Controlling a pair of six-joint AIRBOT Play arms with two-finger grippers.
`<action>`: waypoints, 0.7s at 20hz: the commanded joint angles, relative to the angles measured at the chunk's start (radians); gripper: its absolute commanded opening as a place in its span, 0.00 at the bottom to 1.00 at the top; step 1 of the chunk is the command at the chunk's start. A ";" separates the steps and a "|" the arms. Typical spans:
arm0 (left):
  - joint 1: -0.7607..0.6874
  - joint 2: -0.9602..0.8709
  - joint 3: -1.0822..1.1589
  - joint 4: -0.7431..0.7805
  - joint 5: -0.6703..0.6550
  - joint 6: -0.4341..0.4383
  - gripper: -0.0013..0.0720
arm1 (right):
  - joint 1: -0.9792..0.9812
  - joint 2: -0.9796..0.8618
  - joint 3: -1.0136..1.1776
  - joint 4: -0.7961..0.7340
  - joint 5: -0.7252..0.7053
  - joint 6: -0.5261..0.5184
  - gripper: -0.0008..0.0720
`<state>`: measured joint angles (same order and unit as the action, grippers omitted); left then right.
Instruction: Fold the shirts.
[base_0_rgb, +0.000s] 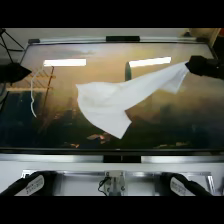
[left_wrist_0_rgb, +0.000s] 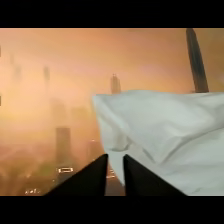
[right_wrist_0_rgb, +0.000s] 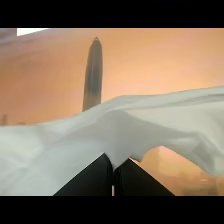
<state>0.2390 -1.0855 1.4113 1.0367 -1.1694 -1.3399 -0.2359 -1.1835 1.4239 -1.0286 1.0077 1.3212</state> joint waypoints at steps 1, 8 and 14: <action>0.008 0.024 -0.011 0.092 -0.126 -0.097 0.65 | 0.003 0.020 0.045 -0.032 0.187 0.025 0.09; -0.295 -0.076 -0.620 -0.213 0.290 -0.120 0.71 | 0.003 -0.067 0.045 -0.050 0.250 0.055 0.09; -0.522 -0.375 -0.595 -0.344 0.505 -0.121 0.76 | 0.003 -0.079 0.045 -0.054 0.254 0.055 0.09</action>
<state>-0.1936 -1.3376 0.8150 0.7757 -0.7761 -1.4582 -0.2329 -1.2568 1.4677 -1.0794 1.2510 1.3731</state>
